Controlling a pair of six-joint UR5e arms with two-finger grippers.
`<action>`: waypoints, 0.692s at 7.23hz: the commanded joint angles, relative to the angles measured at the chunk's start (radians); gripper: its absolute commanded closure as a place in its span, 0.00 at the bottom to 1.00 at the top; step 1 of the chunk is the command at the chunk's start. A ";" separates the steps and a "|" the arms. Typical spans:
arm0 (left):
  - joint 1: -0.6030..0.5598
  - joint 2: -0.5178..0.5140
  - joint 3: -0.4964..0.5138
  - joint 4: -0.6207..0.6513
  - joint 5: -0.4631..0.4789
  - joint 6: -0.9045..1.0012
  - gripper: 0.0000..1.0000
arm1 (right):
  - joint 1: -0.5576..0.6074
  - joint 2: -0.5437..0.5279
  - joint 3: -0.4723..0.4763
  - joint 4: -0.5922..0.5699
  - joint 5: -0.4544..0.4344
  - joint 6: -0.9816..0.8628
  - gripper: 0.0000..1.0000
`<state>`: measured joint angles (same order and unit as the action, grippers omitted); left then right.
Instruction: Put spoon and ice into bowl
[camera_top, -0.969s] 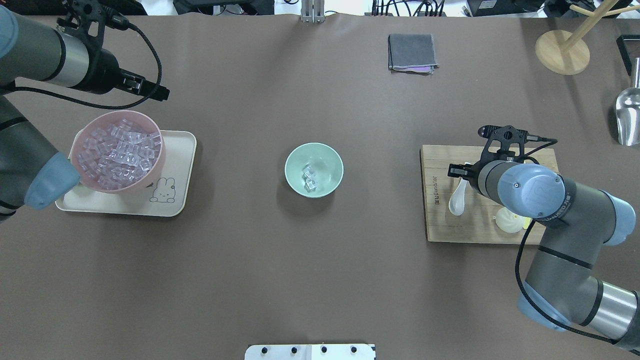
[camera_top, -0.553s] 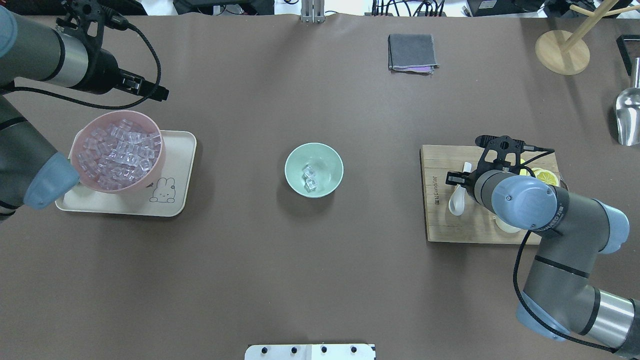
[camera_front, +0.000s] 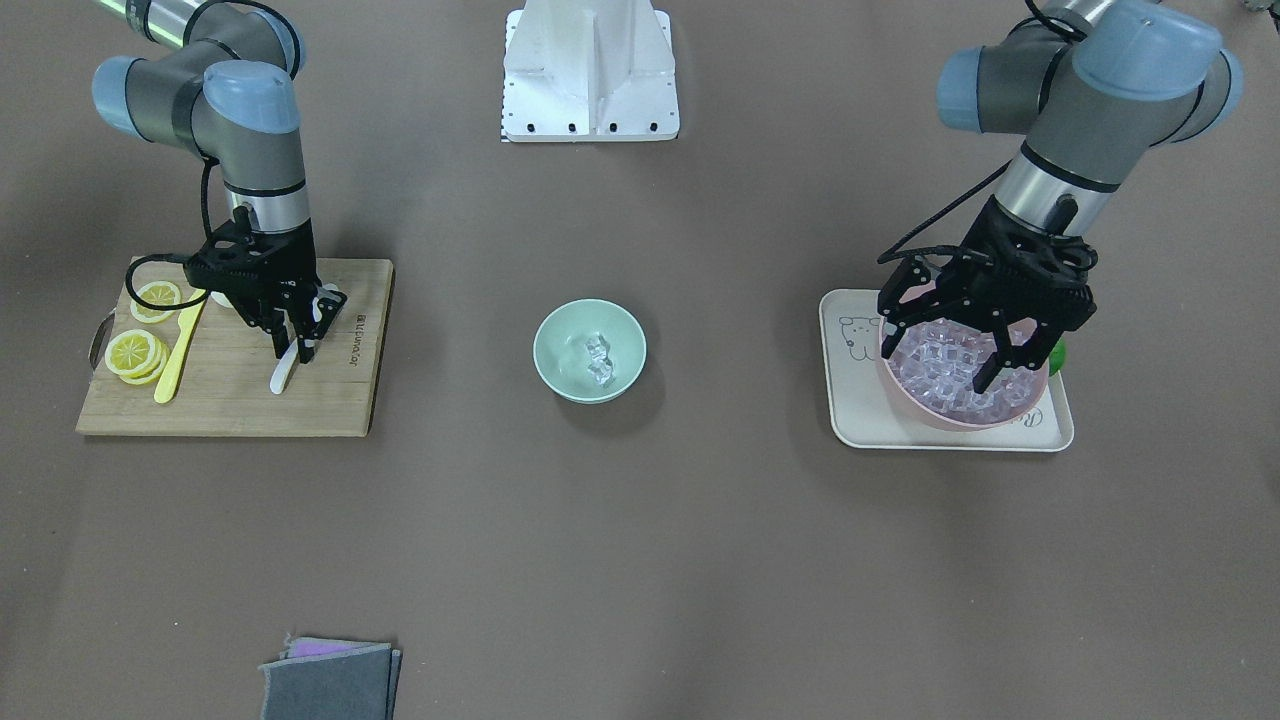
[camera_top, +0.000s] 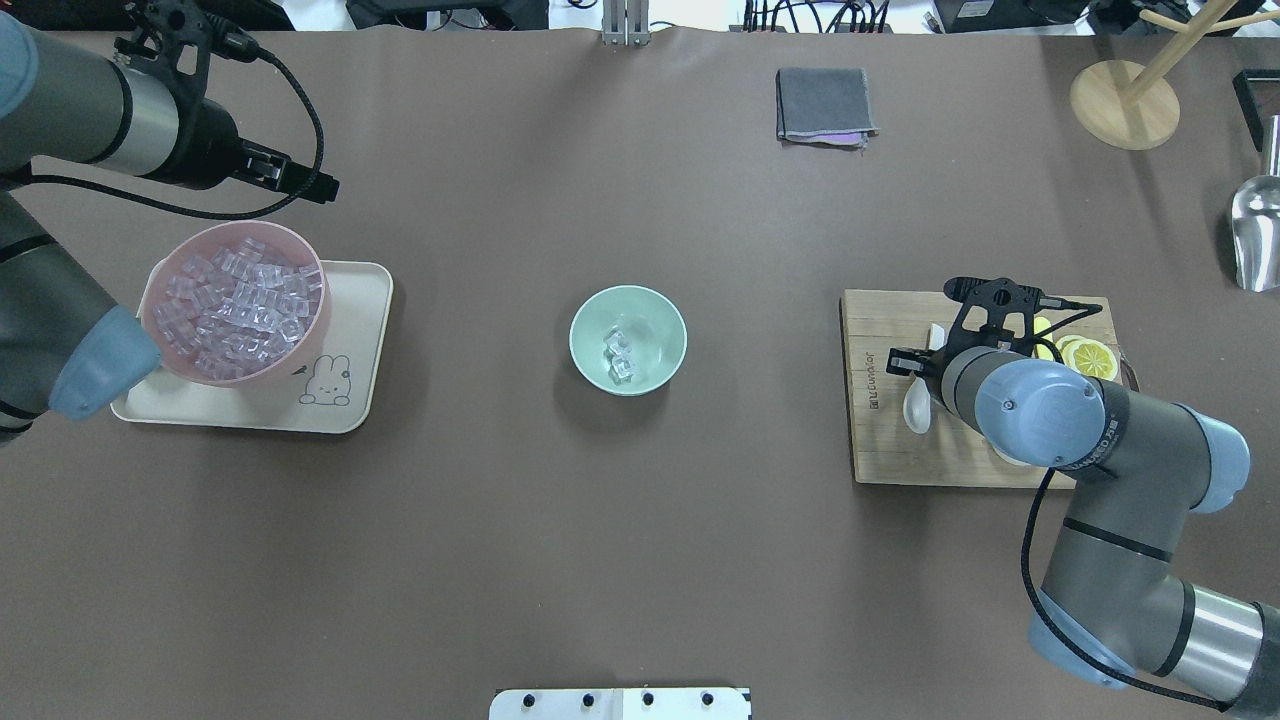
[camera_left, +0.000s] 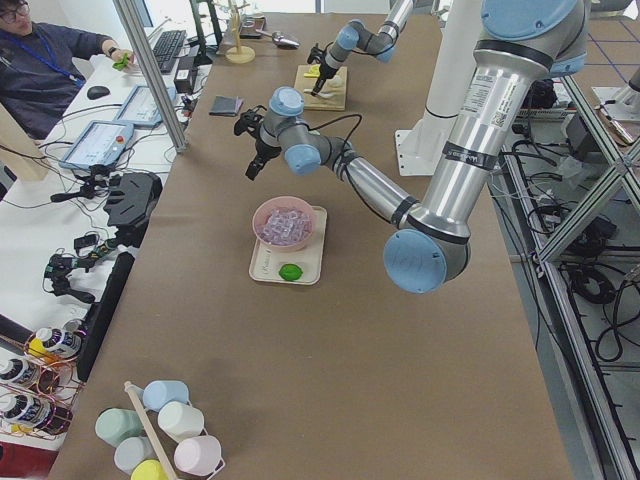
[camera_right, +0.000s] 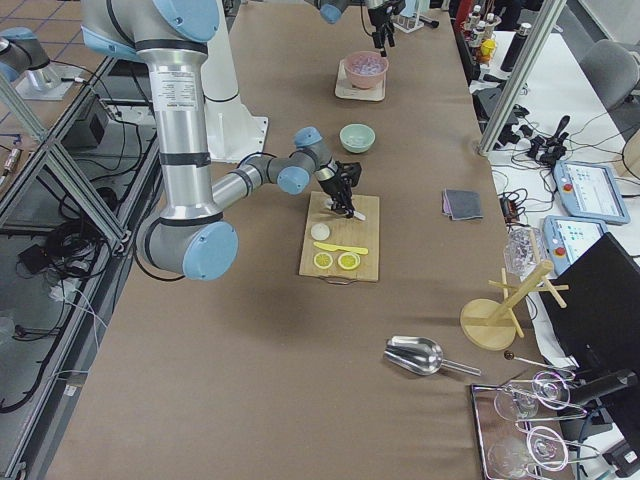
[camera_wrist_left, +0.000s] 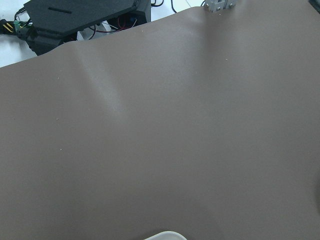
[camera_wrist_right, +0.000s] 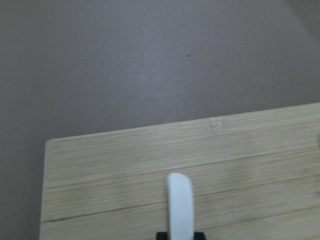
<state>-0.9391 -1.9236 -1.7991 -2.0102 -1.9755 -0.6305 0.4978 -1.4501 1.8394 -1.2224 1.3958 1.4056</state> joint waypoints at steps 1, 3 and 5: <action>0.000 0.000 0.001 0.001 0.001 0.000 0.02 | -0.001 0.022 0.021 -0.002 0.008 -0.002 1.00; 0.002 -0.002 0.012 -0.001 0.003 -0.003 0.02 | 0.011 0.135 0.023 -0.053 0.023 0.000 1.00; 0.005 -0.002 0.020 -0.001 0.003 -0.009 0.02 | 0.018 0.310 0.015 -0.229 0.022 0.132 1.00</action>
<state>-0.9358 -1.9245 -1.7856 -2.0110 -1.9728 -0.6363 0.5124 -1.2411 1.8601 -1.3556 1.4171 1.4535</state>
